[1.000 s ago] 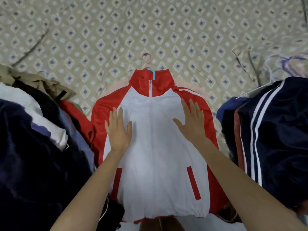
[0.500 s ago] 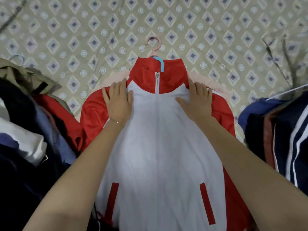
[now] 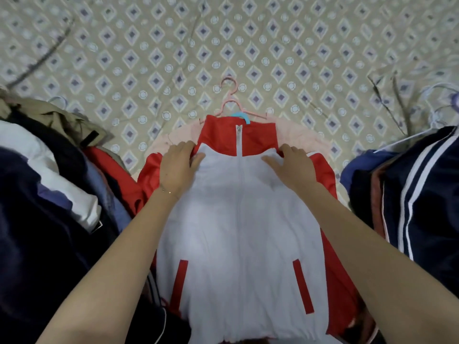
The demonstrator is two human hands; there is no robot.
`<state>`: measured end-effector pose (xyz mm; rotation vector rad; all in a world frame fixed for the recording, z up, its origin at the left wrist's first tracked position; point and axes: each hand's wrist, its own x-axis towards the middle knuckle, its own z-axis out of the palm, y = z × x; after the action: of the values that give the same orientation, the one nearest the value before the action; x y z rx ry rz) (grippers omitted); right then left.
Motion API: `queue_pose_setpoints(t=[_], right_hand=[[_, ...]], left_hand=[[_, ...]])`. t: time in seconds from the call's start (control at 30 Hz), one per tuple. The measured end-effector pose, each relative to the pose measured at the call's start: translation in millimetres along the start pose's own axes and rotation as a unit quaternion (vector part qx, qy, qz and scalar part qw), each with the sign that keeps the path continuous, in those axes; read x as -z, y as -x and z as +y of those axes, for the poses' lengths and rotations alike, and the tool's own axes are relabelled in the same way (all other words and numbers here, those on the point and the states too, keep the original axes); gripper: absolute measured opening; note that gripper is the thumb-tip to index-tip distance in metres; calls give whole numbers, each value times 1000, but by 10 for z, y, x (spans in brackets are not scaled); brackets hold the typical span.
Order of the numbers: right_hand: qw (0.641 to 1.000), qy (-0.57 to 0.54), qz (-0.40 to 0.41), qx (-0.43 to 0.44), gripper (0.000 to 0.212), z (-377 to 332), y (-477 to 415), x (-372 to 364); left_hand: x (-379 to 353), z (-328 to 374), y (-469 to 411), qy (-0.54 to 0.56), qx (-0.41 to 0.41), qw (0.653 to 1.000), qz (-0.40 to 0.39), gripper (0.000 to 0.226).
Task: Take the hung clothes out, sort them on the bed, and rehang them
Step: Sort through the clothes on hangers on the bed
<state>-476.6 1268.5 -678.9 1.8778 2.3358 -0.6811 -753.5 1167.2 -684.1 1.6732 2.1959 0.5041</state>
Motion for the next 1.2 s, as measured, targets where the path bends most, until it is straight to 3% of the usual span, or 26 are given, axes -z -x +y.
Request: queue_pose_setpoints(t=[0.17, 0.47, 0.67, 1.2], right_hand=[[998, -17, -38, -46, 48, 5, 614, 591], [998, -1, 65, -20, 61, -51, 1852, 1768], [994, -49, 95, 0, 60, -80, 2813, 2241], [963, -97, 238, 84, 60, -280, 4405, 3696]], left_hand=[[517, 506, 379, 46, 24, 998, -41, 38], [1530, 1522, 1318, 85, 46, 995, -29, 38], [2118, 2022, 2199, 29, 32, 998, 38, 39], [3529, 3118, 3426, 62, -4, 983, 174, 36]])
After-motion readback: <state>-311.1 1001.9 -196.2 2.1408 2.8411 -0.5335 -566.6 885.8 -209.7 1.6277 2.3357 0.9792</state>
